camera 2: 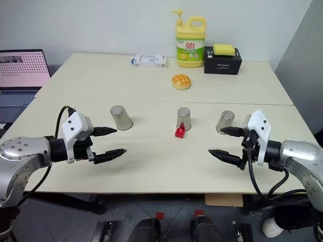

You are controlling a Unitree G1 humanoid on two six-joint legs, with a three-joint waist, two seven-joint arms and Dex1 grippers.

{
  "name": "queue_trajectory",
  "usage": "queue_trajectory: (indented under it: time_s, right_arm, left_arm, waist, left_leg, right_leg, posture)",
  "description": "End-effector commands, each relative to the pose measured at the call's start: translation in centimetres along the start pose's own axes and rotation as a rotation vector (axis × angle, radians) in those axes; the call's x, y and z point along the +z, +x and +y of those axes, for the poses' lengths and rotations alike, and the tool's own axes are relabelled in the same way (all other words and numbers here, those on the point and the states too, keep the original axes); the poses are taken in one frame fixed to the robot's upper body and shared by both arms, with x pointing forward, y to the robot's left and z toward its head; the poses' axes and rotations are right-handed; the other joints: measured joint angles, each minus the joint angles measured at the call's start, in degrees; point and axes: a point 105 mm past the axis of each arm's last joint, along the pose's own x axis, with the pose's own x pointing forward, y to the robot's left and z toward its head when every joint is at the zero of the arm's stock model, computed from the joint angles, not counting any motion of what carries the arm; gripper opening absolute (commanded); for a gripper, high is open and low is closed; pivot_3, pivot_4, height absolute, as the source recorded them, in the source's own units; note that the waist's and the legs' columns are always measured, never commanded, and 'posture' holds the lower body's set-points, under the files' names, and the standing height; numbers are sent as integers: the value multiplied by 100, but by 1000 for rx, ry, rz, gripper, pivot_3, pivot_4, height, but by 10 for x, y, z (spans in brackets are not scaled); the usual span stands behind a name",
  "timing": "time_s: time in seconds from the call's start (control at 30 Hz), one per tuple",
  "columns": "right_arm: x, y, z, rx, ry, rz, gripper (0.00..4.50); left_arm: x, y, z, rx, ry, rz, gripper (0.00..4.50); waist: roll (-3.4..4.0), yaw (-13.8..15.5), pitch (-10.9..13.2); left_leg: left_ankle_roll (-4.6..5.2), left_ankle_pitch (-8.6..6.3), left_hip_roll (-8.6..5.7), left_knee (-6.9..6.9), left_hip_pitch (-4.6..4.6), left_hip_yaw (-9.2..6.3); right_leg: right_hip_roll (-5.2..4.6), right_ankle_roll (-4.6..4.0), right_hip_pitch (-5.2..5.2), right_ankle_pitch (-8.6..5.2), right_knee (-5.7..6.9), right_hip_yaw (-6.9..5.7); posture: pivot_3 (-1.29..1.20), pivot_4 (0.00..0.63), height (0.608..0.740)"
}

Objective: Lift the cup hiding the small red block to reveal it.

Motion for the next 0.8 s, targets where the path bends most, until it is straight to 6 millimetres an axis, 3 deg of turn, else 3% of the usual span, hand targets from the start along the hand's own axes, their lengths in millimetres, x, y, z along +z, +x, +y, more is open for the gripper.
queue_trajectory:
  time_s: [0.03, 0.8]
  right_arm:
    - [13, -4, 1, -12, -61, -31, 4500]
    - [18, -2, -4, -42, -125, -57, 4500]
  left_arm:
    - [12, -5, 6, 36, 25, -46, 4471]
    - [12, 4, 0, 42, 46, -6, 4471]
  waist:
    - [0, 0, 0]
    - [0, -2, 0]
  left_leg:
    - [0, 0, 0, 0, 0, 0]
    - [0, 0, -1, -1, 0, 1]
  right_leg:
    - [0, 0, 0, 0, 0, 0]
    - [0, 0, 0, 0, -2, 0]
  posture:
    - [0, 150, 740]
    - [0, 150, 740]
